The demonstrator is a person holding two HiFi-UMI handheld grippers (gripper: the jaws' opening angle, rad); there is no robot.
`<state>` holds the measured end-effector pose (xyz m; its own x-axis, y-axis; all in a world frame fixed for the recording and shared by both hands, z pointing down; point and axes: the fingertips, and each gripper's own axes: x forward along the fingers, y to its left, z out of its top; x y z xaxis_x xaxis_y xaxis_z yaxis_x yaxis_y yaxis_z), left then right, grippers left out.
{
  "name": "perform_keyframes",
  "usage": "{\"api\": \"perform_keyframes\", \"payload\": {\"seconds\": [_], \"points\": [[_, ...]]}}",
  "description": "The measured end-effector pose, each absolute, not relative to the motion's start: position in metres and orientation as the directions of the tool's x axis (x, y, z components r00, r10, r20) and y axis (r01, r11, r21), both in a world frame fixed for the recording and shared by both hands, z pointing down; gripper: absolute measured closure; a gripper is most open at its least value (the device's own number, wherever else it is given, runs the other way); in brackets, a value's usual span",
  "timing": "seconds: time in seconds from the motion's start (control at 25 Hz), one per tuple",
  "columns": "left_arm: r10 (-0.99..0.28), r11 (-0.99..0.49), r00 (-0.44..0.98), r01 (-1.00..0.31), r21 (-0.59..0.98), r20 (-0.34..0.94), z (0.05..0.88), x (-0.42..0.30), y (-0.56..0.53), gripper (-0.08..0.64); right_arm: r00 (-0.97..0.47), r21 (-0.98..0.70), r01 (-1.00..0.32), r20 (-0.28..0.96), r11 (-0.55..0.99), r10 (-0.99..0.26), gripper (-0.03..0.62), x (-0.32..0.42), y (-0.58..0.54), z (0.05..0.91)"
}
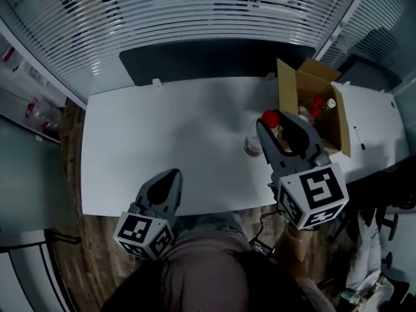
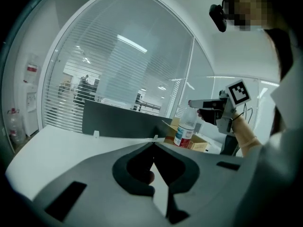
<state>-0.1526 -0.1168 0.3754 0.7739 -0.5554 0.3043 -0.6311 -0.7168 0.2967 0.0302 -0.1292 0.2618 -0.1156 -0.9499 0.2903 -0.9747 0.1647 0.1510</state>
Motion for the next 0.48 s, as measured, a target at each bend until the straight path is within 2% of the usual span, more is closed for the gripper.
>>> {"api": "perform_keyframes", "payload": {"seconds": [0.48], "points": [[-0.665, -0.616, 0.684, -0.729, 0.298, 0.300, 0.376, -0.201, -0.130, 0.552, -0.289, 0.086, -0.941, 0.298, 0.327, -0.910, 0.433, -0.035, -0.178, 0.292]]}}
